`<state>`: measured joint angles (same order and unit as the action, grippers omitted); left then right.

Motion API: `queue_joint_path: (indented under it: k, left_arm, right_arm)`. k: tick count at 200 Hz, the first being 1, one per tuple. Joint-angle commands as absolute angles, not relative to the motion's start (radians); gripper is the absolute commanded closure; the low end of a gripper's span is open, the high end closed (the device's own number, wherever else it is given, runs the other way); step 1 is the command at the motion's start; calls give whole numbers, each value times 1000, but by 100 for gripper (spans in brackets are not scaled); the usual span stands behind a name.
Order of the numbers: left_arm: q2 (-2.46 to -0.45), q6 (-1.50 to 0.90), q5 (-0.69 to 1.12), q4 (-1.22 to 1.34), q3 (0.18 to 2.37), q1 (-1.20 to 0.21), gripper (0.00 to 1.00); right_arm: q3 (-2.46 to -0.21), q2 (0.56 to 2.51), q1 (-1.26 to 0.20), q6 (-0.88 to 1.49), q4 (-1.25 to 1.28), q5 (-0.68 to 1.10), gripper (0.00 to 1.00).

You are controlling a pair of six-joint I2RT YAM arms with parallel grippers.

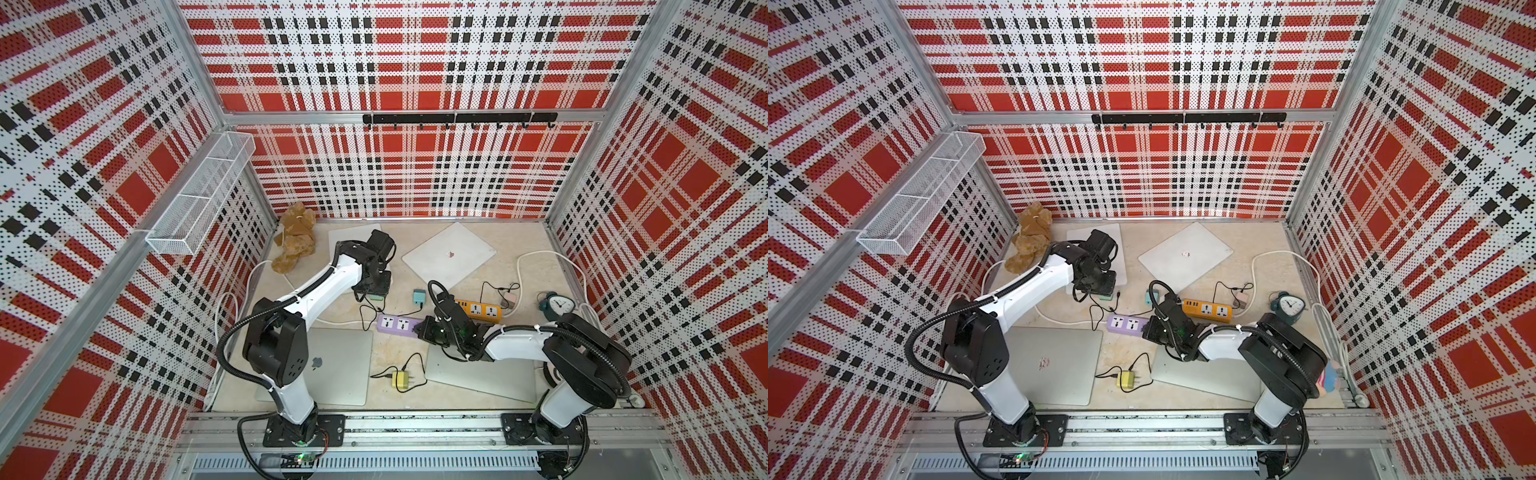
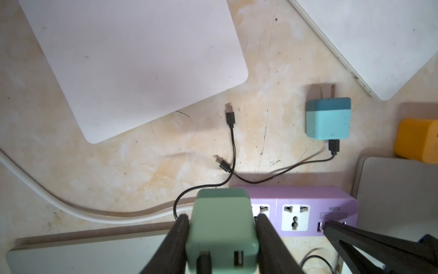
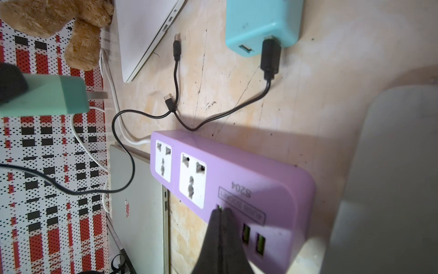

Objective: Unplug the laptop charger
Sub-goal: Place the plug at the center of the board.

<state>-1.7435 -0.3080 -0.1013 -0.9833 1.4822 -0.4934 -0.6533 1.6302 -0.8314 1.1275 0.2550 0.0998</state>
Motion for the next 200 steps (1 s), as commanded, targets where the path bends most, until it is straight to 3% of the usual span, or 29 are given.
queue_joint_path:
  k: [1, 102, 200]
  left_arm:
    - [-1700, -260, -163, -961, 1518, -473, 74]
    - [-1566, -170, -243, -684, 1375, -492, 75]
    - [-1496, -43, -202, -484, 1202, -479, 74]
  right_arm:
    - [-625, 1640, -838, 1112, 56, 58, 100]
    - [-760, 1624, -838, 1052, 89, 187, 100]
    - [-766, 1476, -835, 1041, 17, 119, 100]
